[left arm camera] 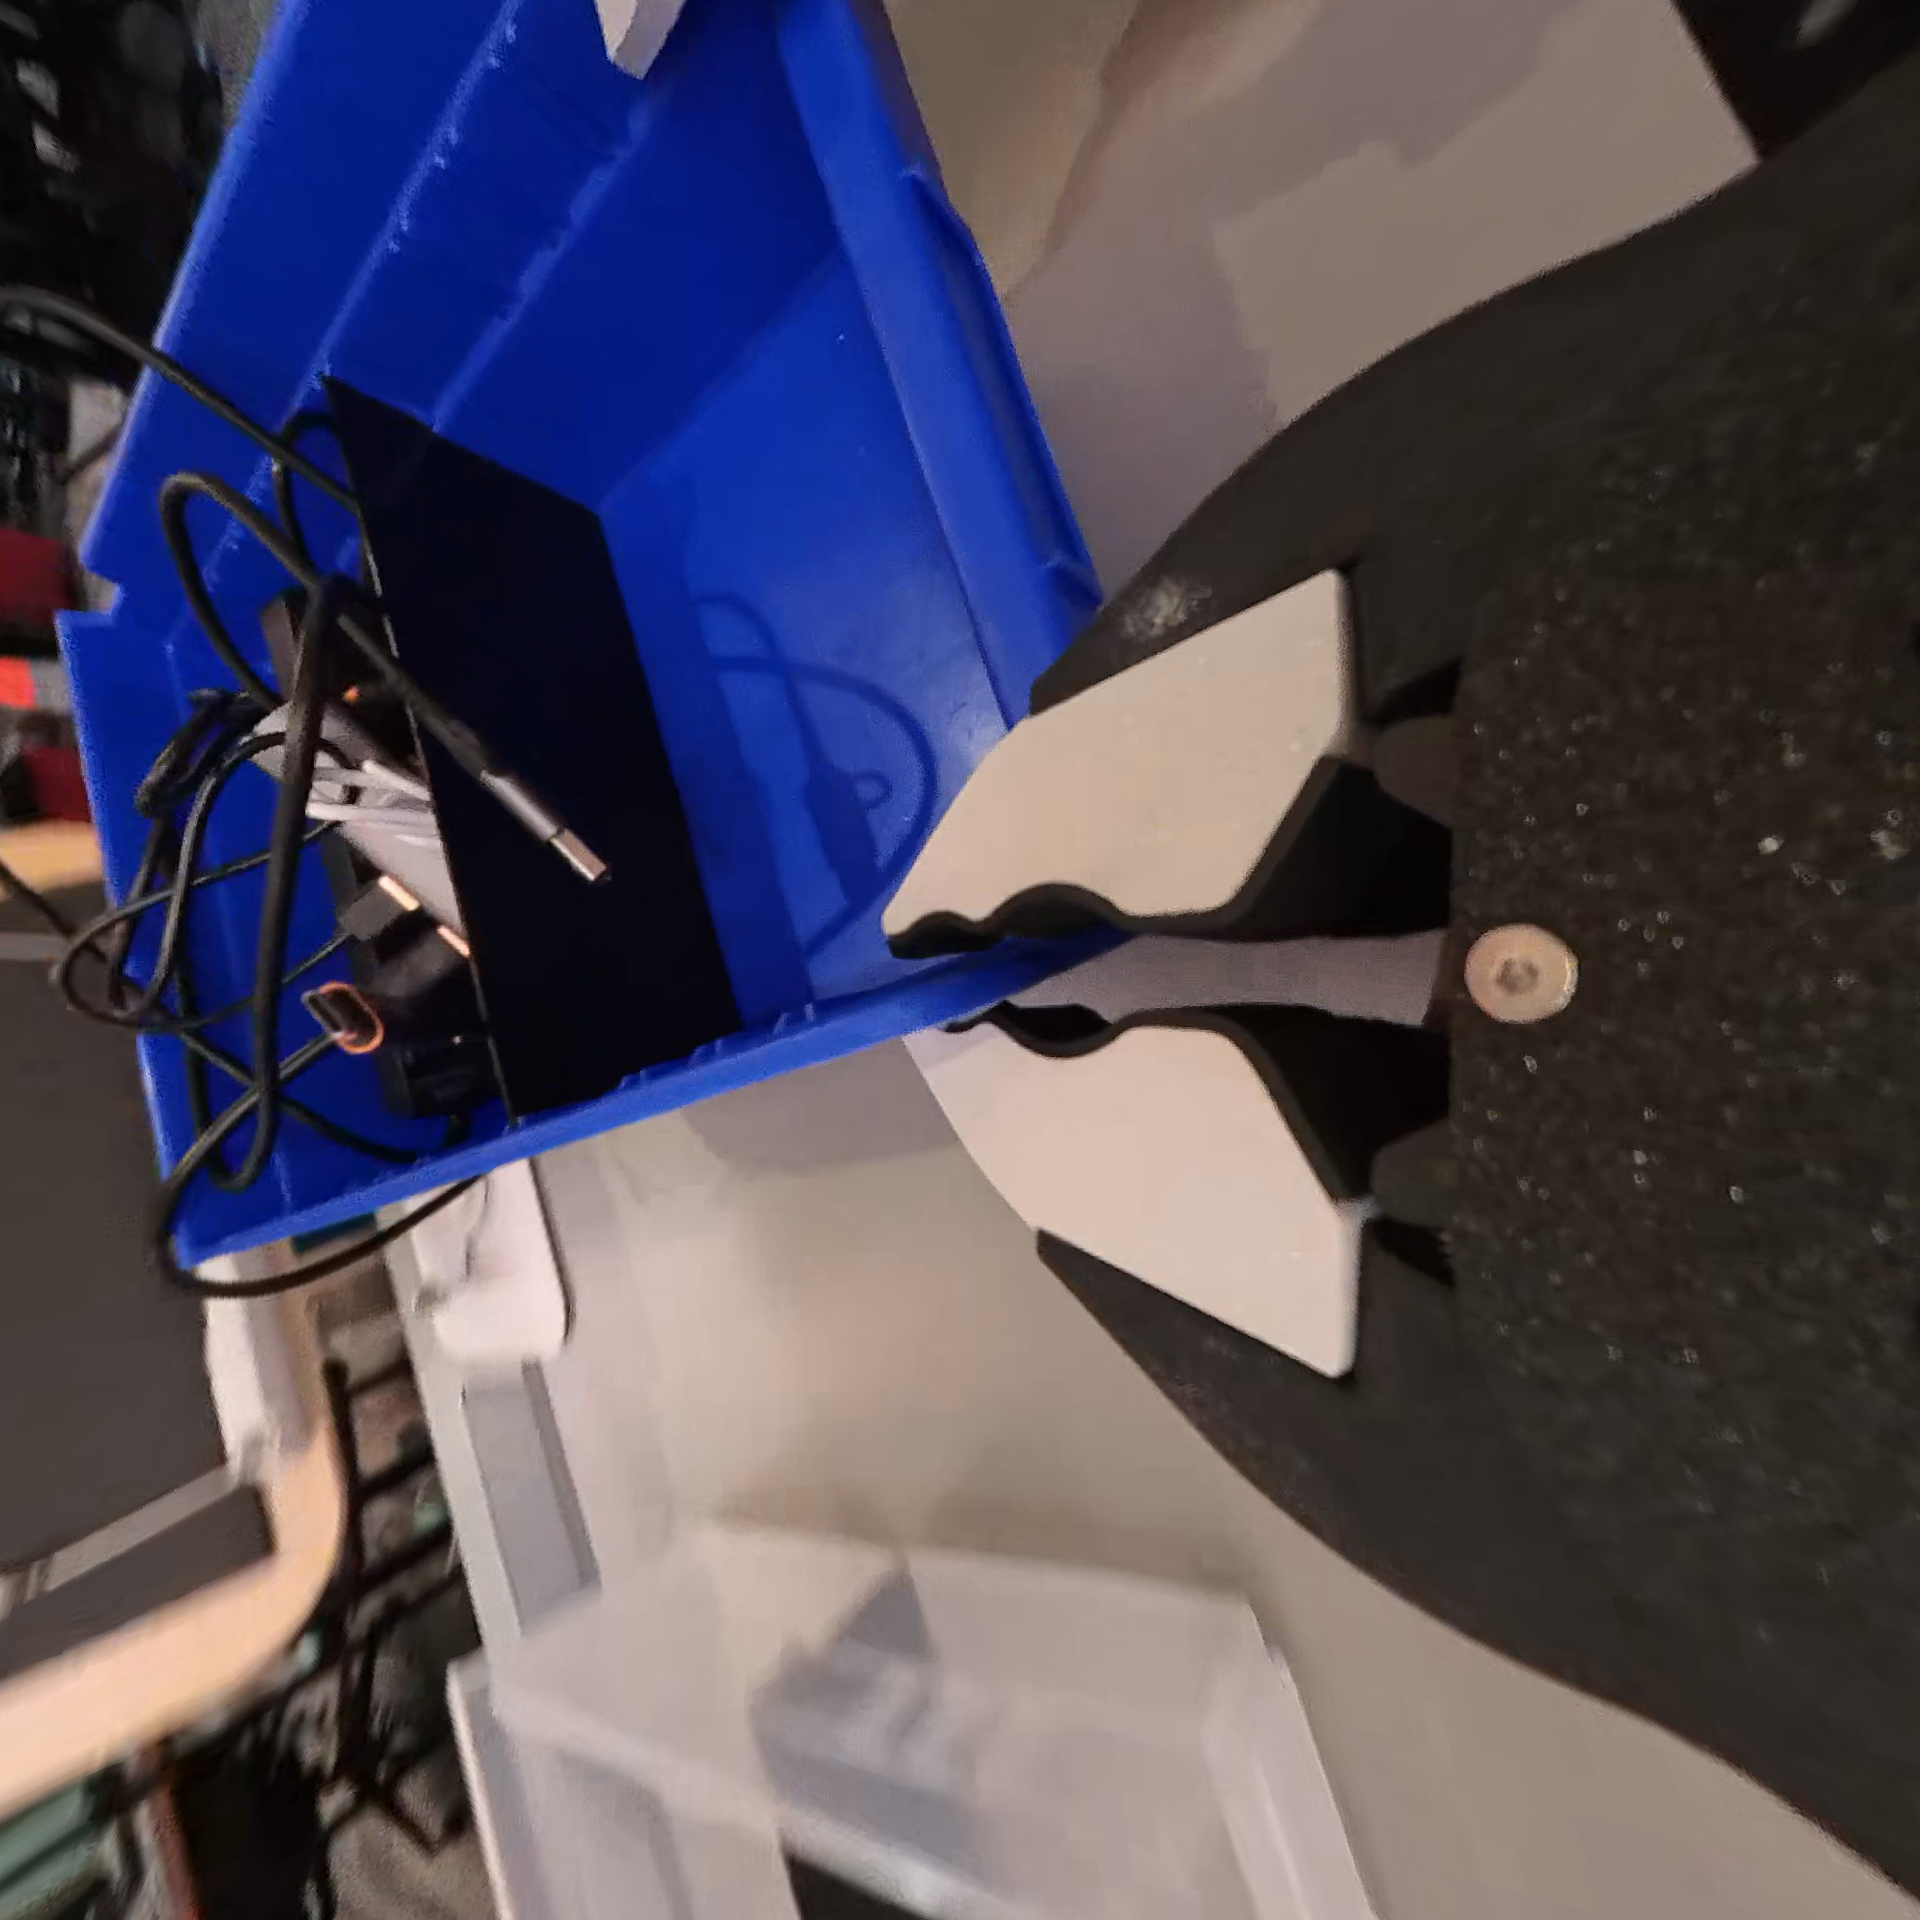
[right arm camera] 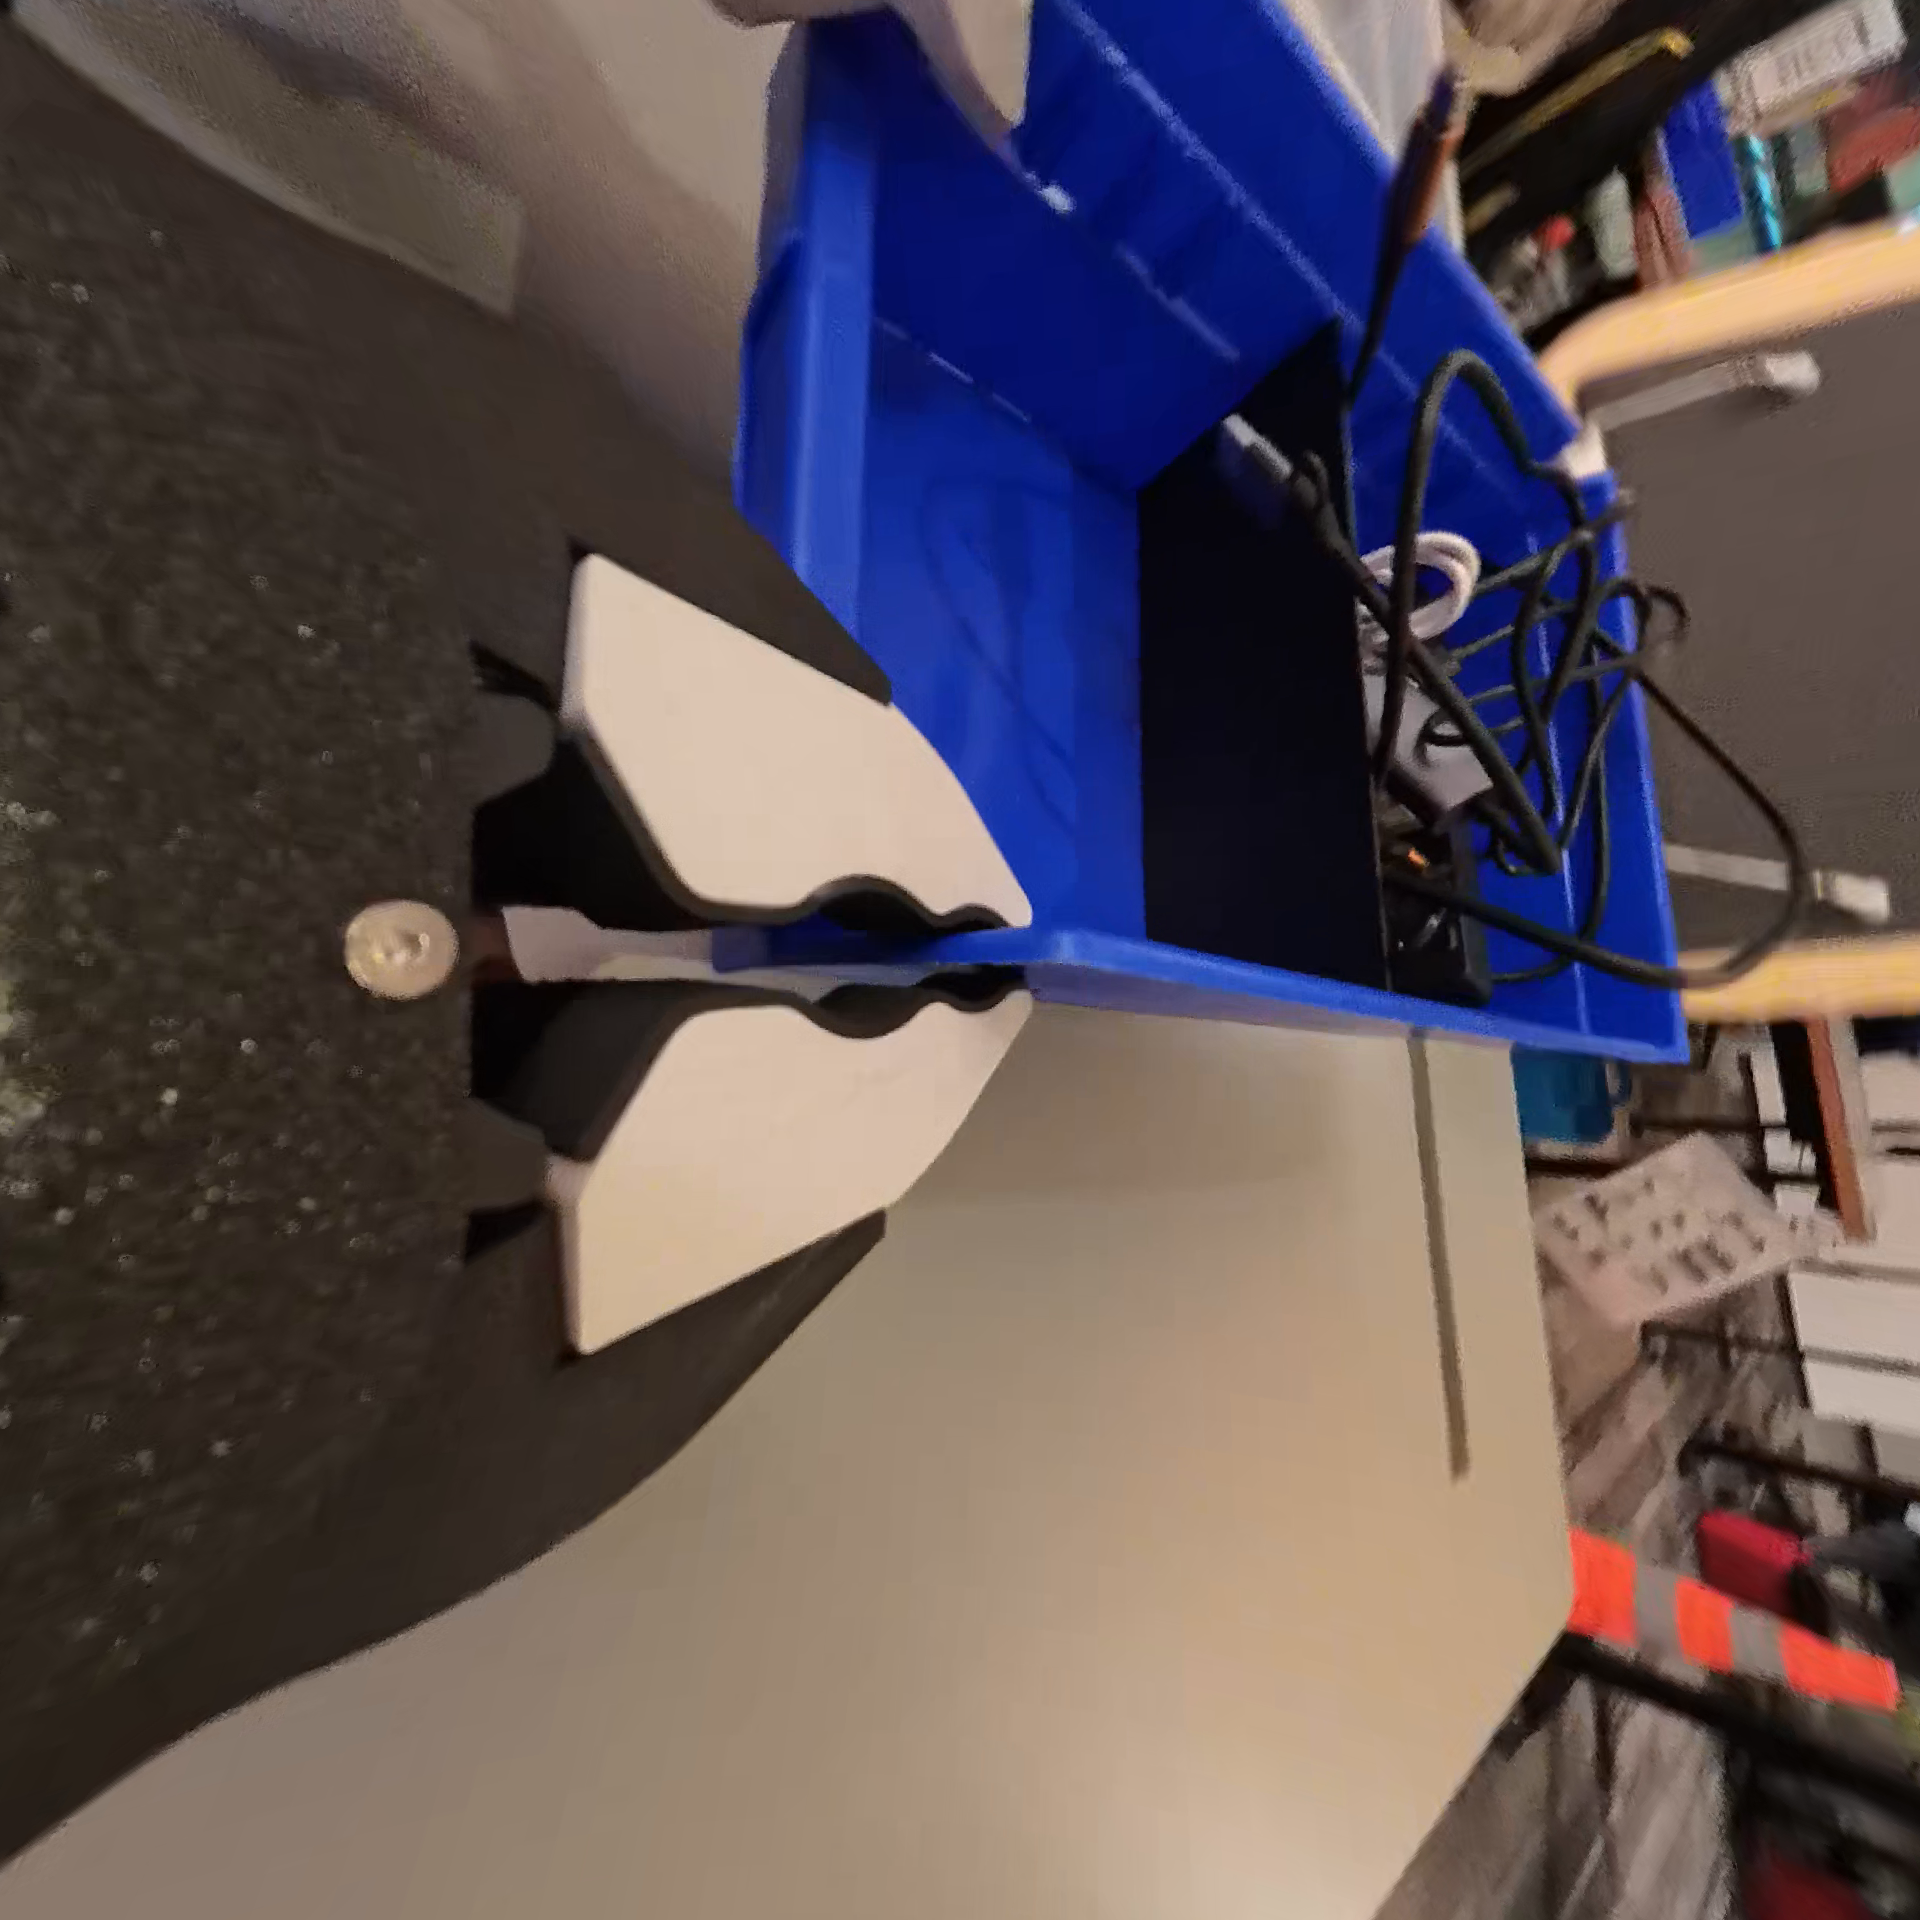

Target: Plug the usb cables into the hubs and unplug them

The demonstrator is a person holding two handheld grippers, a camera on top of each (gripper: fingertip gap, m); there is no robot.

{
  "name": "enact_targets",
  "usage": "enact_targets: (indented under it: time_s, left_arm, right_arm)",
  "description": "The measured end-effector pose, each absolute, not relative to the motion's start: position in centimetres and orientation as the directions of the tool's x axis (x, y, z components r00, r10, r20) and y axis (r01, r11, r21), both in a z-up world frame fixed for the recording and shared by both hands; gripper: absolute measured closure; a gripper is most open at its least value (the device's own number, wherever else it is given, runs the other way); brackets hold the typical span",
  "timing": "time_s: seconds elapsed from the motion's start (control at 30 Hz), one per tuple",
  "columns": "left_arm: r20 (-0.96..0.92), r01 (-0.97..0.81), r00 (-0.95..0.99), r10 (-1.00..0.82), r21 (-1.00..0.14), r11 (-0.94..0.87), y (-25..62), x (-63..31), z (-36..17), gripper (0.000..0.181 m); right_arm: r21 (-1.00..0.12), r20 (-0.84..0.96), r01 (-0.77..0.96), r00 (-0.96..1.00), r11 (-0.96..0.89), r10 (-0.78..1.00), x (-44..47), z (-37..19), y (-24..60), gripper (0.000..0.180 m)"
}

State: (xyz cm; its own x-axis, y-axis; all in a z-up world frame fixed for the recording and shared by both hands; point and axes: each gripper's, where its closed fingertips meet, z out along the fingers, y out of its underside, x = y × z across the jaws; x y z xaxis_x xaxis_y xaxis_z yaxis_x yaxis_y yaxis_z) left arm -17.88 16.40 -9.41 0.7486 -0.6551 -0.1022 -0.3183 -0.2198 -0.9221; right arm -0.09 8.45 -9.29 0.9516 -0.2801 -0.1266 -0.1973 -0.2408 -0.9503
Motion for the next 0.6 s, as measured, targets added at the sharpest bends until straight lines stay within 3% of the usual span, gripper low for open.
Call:
enact_targets:
  time_s: [0.13, 0.3, 0.4, 0.53, 0.6]
  left_arm:
    - [-0.135, -0.301, 0.804, -0.579, -0.932, -0.2, 19.5, -24.2, -8.6, 0.177]
    - [-0.099, -0.328, 0.798, -0.594, -0.899, -0.291, 21.6, -24.7, -11.5, 0.177]
    - [-0.064, -0.314, 0.796, -0.602, -0.894, -0.32, 21.9, -24.6, -13.2, 0.175]
    - [0.13, -0.249, 0.678, -0.724, -0.886, -0.392, 20.3, -24.2, -12.4, 0.162]
    - [0.24, -0.079, 0.659, -0.713, -0.921, -0.382, 20.5, -26.7, -8.8, 0.143]
  right_arm:
    - [-0.956, -0.024, -0.083, 0.978, -0.282, -0.207, -6.4, -10.1, 12.4, 0.176]
    - [-0.925, -0.086, -0.153, 0.976, -0.348, -0.199, -7.1, -12.3, 14.6, 0.175]
    - [-0.917, -0.037, -0.107, 0.982, -0.385, -0.185, -6.9, -12.9, 15.1, 0.175]
    - [-0.909, -0.057, -0.115, 0.986, -0.4, -0.154, -6.1, -13.6, 15.3, 0.175]
    - [-0.904, -0.094, -0.117, 0.993, -0.412, -0.077, -6.5, -13.5, 14.6, 0.161]
